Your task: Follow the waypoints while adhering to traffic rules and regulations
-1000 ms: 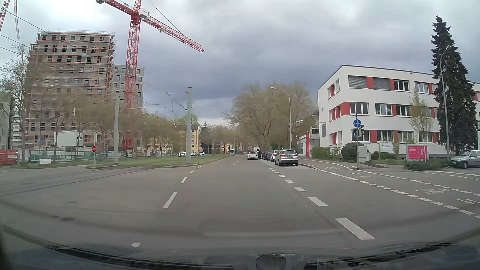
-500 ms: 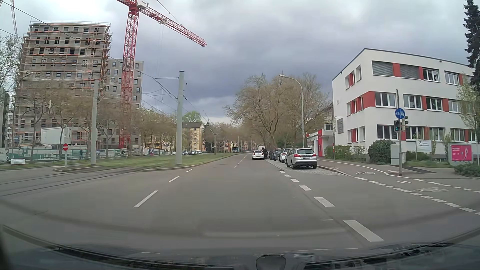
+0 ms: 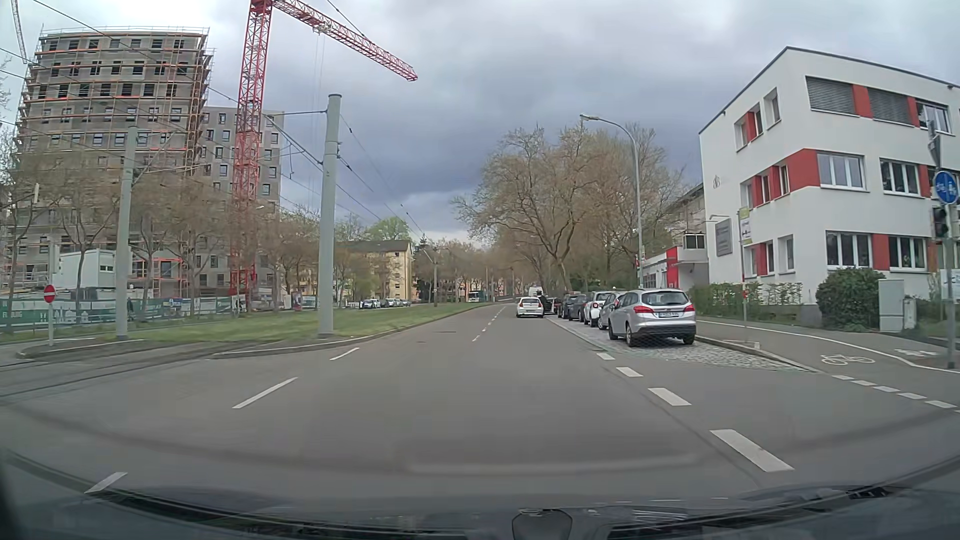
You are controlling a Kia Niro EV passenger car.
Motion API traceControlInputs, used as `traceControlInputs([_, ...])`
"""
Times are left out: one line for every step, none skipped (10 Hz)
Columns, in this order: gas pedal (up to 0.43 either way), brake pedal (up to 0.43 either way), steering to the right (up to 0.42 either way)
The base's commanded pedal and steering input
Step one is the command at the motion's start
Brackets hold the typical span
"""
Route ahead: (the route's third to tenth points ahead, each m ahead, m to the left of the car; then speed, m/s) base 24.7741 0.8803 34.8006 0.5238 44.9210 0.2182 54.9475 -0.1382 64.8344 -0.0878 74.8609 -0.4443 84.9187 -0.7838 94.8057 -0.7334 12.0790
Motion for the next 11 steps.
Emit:
traceControlInputs([0.098, 0.000, -0.020])
traceControlInputs([0.098, 0.000, -0.020])
traceControlInputs([0.098, 0.000, -0.020])
traceControlInputs([0.098, 0.000, -0.019])
traceControlInputs([0.098, 0.000, -0.019])
traceControlInputs([0.098, 0.000, -0.019])
traceControlInputs([0.098, 0.000, -0.018])
traceControlInputs([0.110, 0.000, -0.016])
traceControlInputs([0.110, 0.000, -0.016])
traceControlInputs([0.110, 0.000, -0.014])
traceControlInputs([0.110, 0.000, -0.010])
